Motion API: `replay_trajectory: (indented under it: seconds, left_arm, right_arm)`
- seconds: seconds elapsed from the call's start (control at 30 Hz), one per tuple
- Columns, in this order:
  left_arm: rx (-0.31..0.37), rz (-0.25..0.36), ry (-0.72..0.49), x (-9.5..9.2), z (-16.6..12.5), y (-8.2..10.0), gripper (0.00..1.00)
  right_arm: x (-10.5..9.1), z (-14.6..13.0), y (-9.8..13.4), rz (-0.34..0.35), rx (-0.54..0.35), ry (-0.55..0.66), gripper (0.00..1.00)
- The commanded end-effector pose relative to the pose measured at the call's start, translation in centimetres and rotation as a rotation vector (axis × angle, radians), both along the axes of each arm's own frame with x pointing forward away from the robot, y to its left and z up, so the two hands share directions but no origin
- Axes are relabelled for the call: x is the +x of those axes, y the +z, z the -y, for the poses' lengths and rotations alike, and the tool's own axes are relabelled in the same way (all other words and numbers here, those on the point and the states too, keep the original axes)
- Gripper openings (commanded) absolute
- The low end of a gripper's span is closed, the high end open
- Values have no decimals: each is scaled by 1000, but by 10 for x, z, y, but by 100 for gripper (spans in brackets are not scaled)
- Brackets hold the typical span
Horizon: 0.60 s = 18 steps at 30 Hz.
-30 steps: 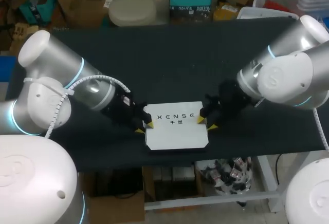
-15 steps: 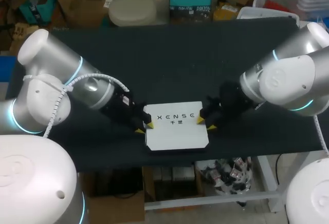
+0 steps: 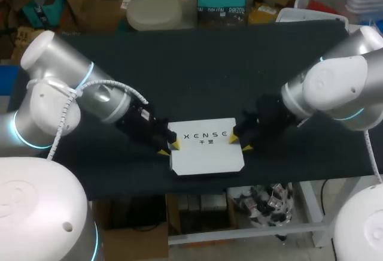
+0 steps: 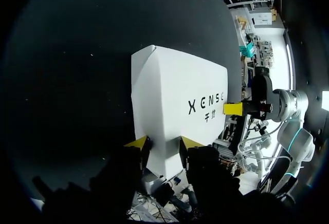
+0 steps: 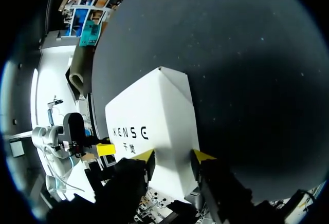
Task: Assemble the packaging by folding the flat box into shape, placing the metal phone stand inside, and closing the box properly
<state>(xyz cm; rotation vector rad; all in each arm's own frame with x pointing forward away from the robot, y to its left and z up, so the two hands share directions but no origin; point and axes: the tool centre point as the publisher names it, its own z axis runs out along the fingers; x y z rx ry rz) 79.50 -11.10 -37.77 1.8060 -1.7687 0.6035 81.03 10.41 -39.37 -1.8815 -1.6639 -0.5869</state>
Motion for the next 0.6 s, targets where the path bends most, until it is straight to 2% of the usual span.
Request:
replay_trajectory:
  seconds: [0.03,0.6]
  left_arm:
    - [10,-9,-8,1,17,2,39]
    - [-31,-51,-20,2,20,9,39]
  right_arm:
    - [6,-9,2,-43,34,36,48]
    - [9,-14,16,-80,44,51,47]
